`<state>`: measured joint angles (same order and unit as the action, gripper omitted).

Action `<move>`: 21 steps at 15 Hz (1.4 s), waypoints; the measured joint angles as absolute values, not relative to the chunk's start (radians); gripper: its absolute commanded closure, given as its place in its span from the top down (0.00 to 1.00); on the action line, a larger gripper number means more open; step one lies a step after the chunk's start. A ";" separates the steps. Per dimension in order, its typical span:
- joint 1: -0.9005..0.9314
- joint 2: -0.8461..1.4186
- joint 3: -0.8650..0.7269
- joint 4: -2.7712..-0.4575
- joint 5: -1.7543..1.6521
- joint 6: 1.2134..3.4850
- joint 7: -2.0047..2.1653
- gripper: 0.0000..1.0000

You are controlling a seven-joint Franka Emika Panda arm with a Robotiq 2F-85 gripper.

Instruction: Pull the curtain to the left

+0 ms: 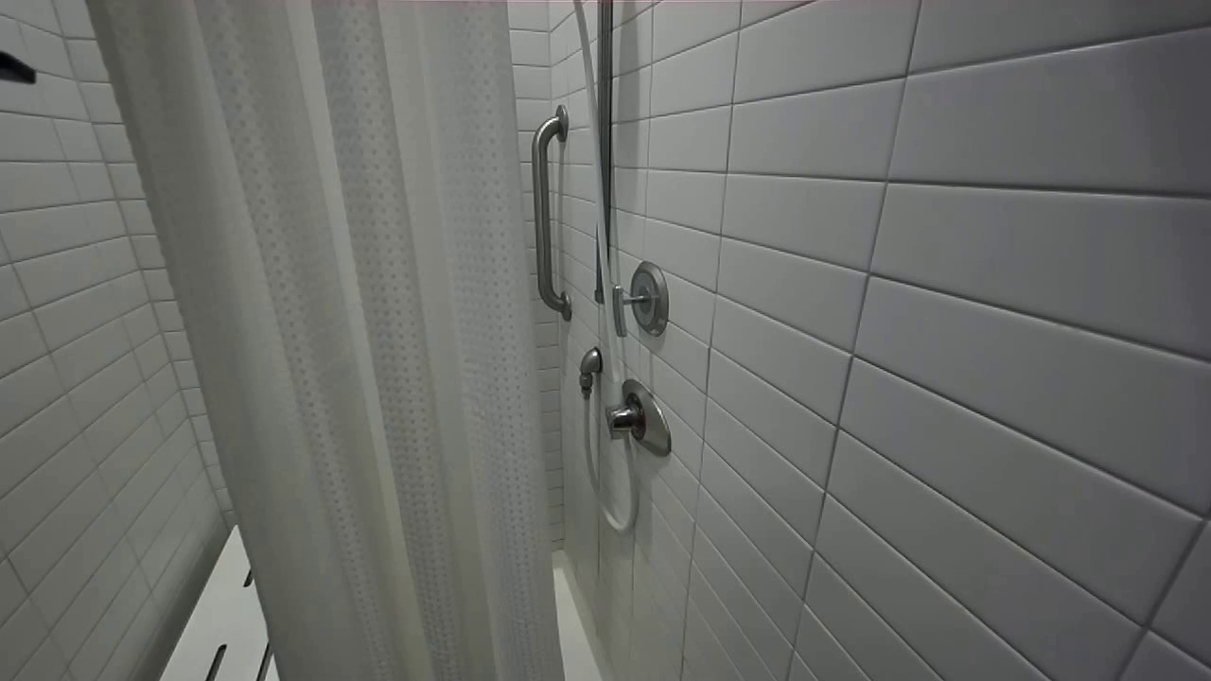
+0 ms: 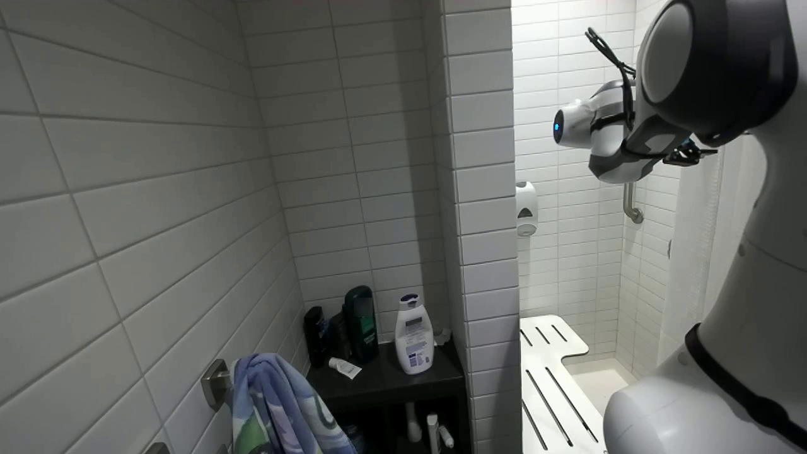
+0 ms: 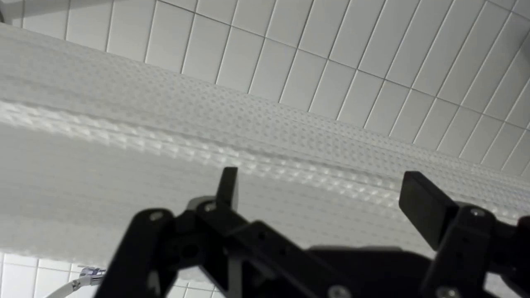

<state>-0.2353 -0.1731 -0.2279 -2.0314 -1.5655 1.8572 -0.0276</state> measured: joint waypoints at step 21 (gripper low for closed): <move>-0.260 -0.178 -0.279 -2.110 -1.976 1.884 -0.433 1.00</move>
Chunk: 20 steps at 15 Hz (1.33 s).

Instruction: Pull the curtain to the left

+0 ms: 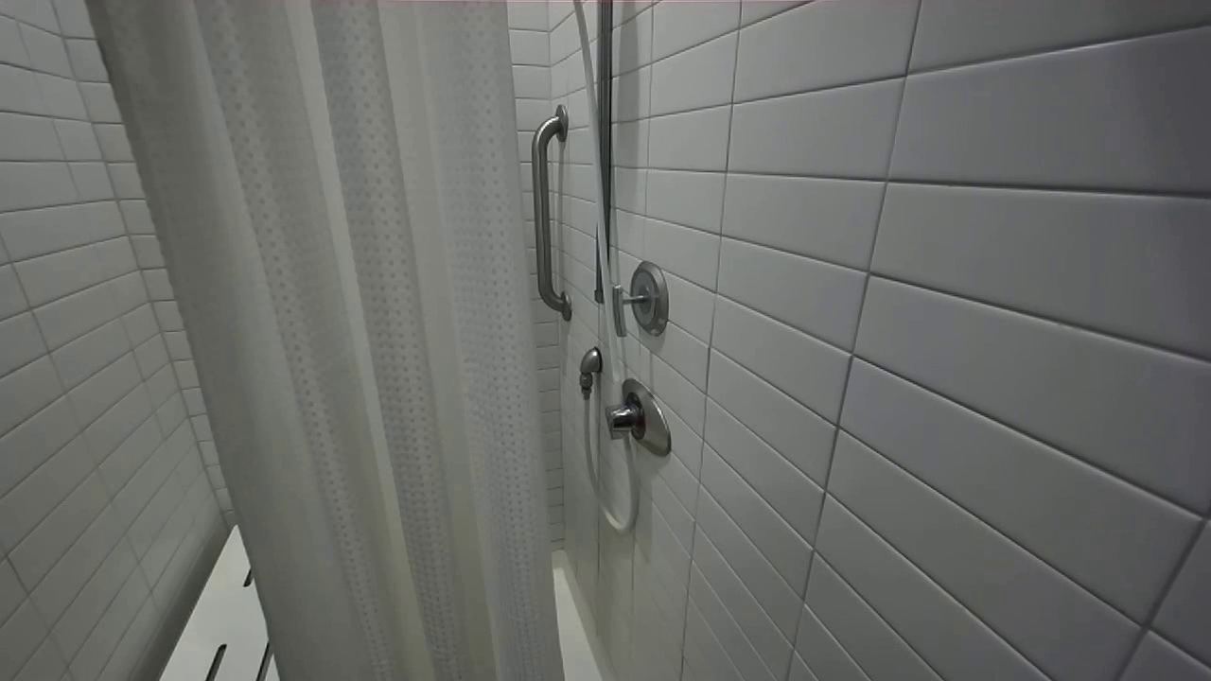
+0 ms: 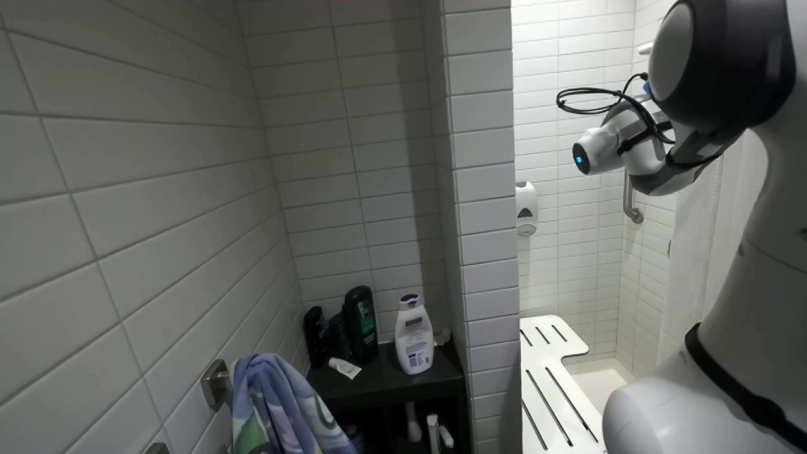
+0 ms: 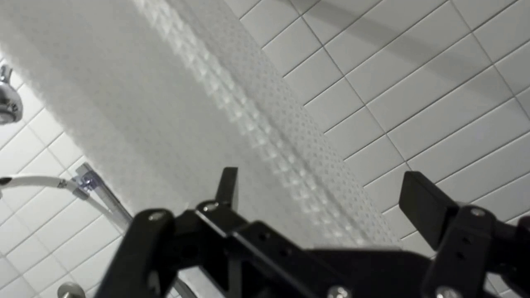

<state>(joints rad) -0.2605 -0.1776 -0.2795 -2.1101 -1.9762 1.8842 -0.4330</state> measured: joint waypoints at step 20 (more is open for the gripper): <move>-0.299 -0.218 -0.326 -2.129 -2.064 2.196 -0.674 0.00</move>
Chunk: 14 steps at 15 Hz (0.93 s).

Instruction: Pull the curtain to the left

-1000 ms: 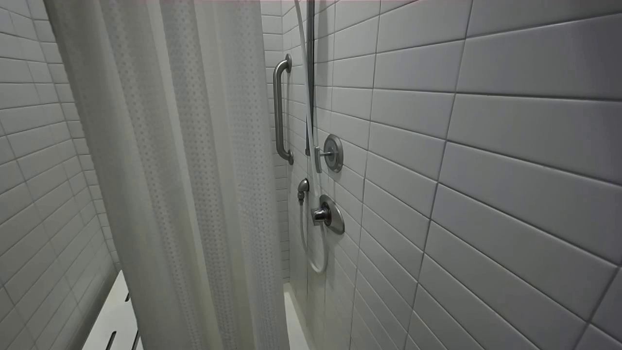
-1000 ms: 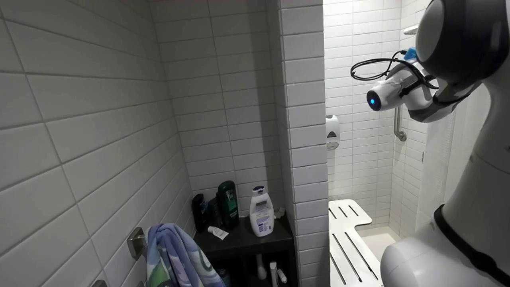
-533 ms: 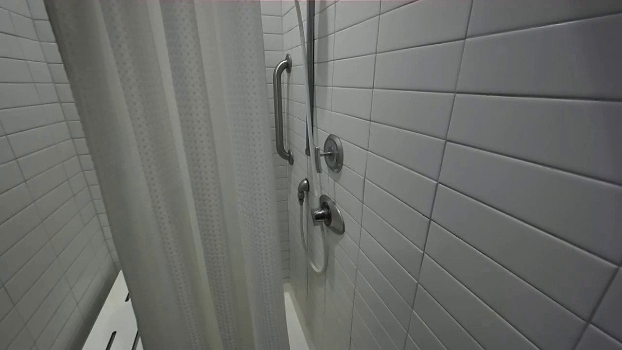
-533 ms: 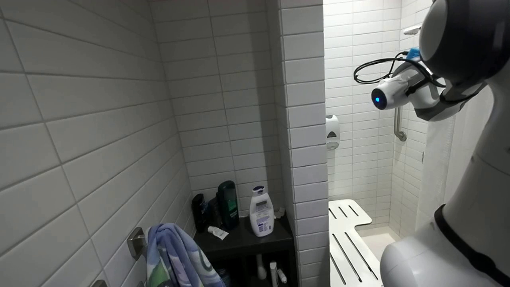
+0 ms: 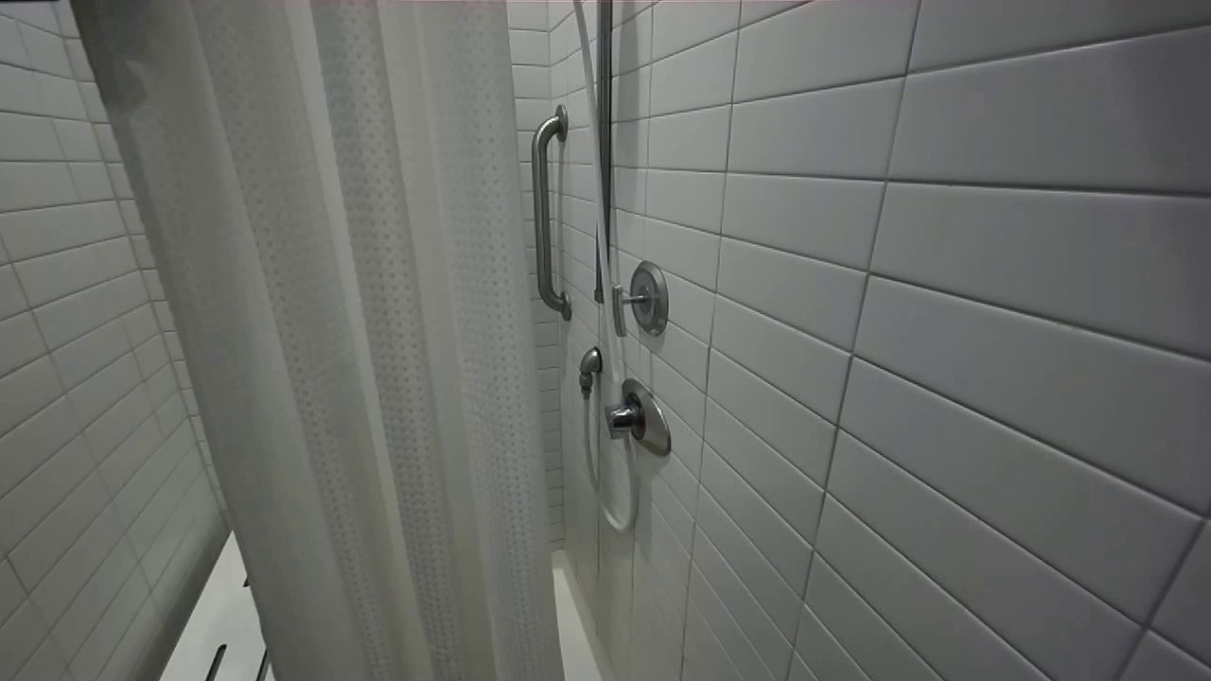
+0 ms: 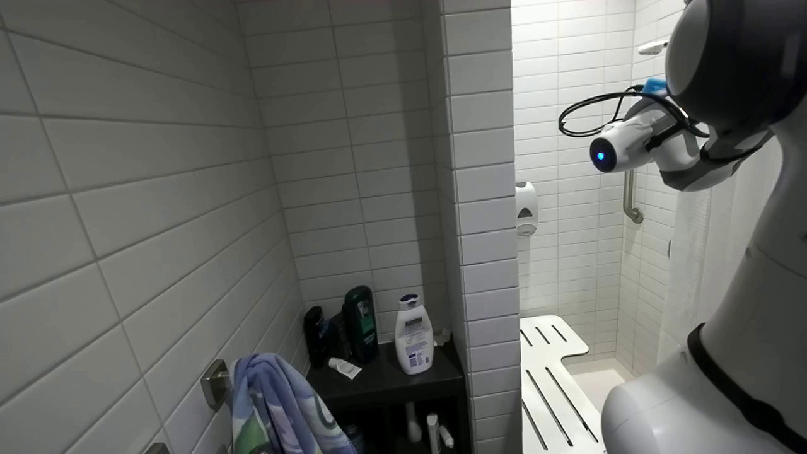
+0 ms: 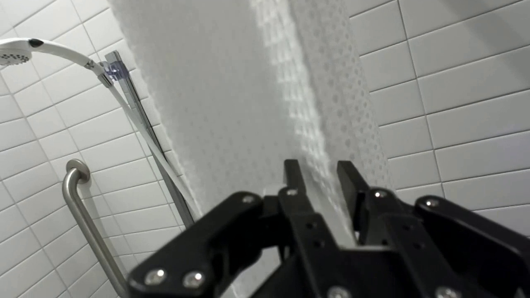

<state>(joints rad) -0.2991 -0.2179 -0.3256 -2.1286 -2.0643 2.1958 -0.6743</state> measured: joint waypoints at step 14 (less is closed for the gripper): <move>-0.299 -0.272 -0.327 -2.132 -2.046 2.420 -0.687 0.00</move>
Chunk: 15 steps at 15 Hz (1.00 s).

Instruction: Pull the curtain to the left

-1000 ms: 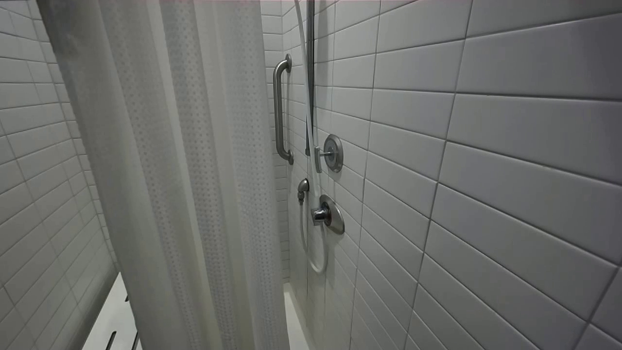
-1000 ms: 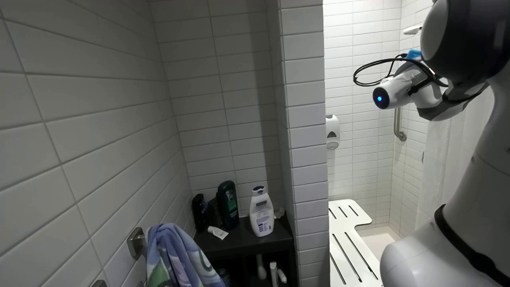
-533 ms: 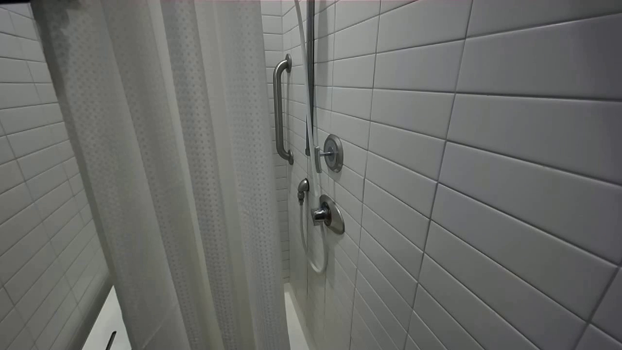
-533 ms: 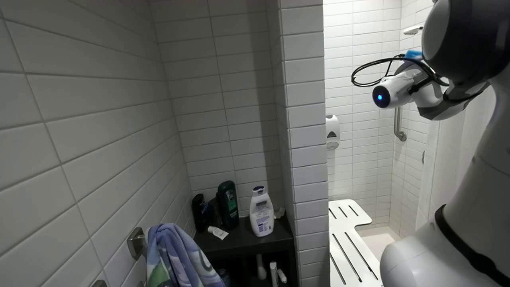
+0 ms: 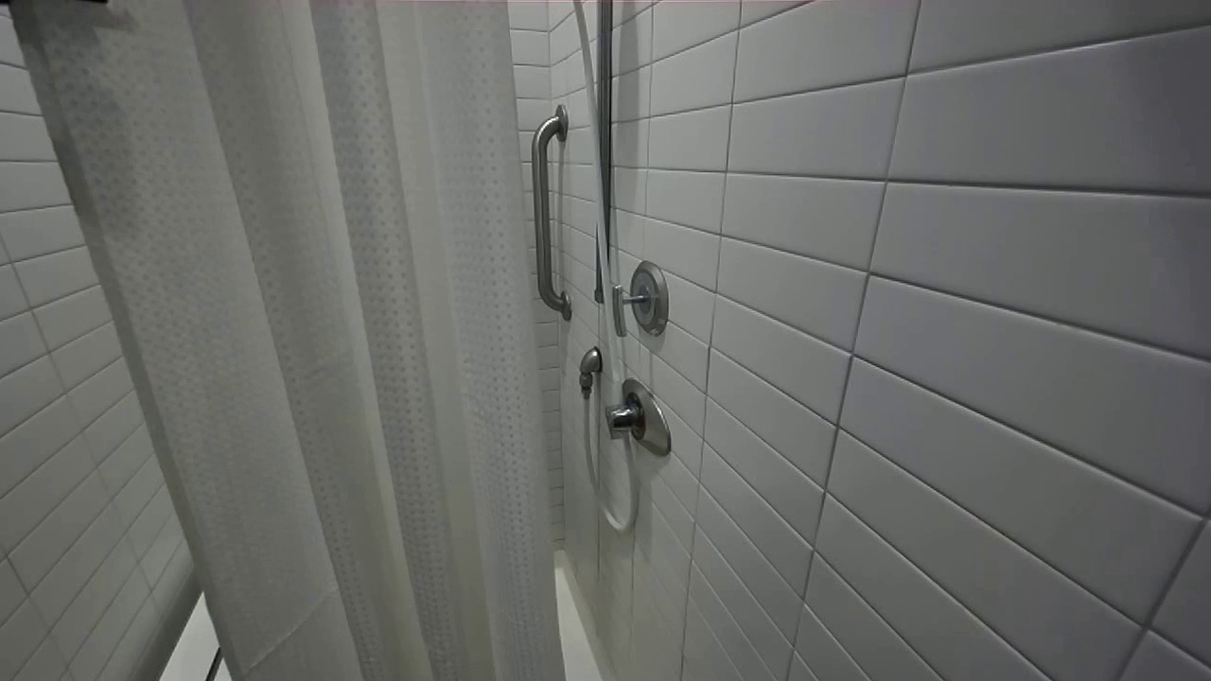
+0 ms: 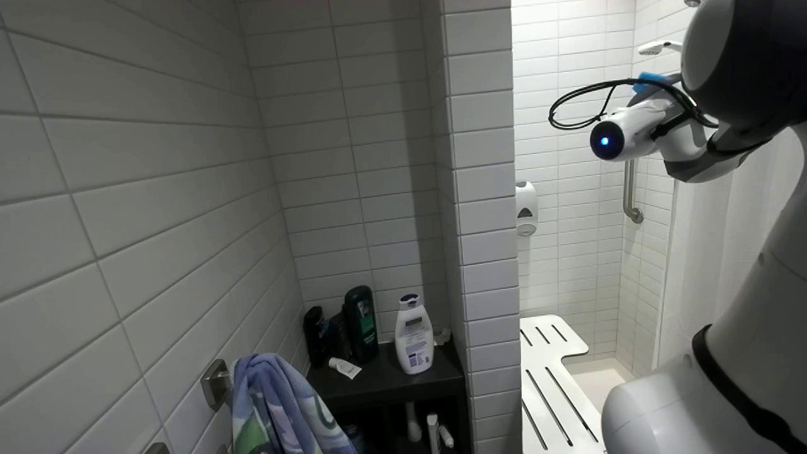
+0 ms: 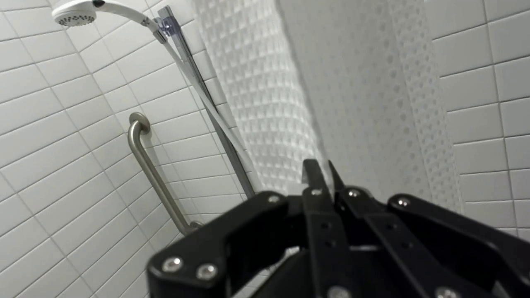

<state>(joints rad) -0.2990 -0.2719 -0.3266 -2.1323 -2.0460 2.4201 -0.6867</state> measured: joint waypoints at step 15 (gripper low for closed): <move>-0.304 -0.423 -0.337 -2.217 -2.052 2.688 -0.782 0.00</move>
